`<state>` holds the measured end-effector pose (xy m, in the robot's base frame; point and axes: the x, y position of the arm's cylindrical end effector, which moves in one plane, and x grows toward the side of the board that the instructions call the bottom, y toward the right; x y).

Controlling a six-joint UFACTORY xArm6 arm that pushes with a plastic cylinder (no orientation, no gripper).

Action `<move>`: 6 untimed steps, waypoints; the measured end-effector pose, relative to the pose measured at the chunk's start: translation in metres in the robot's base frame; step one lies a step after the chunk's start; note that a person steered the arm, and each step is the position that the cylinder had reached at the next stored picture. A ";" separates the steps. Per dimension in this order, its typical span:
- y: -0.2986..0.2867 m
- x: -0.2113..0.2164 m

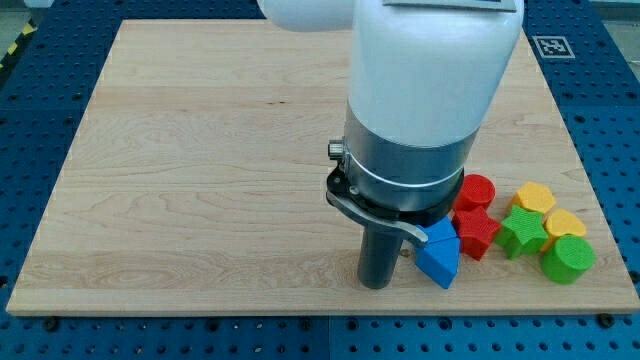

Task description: Push the triangle to the bottom of the red star

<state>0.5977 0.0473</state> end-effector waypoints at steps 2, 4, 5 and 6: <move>0.045 -0.012; 0.085 -0.017; 0.085 -0.017; 0.058 -0.017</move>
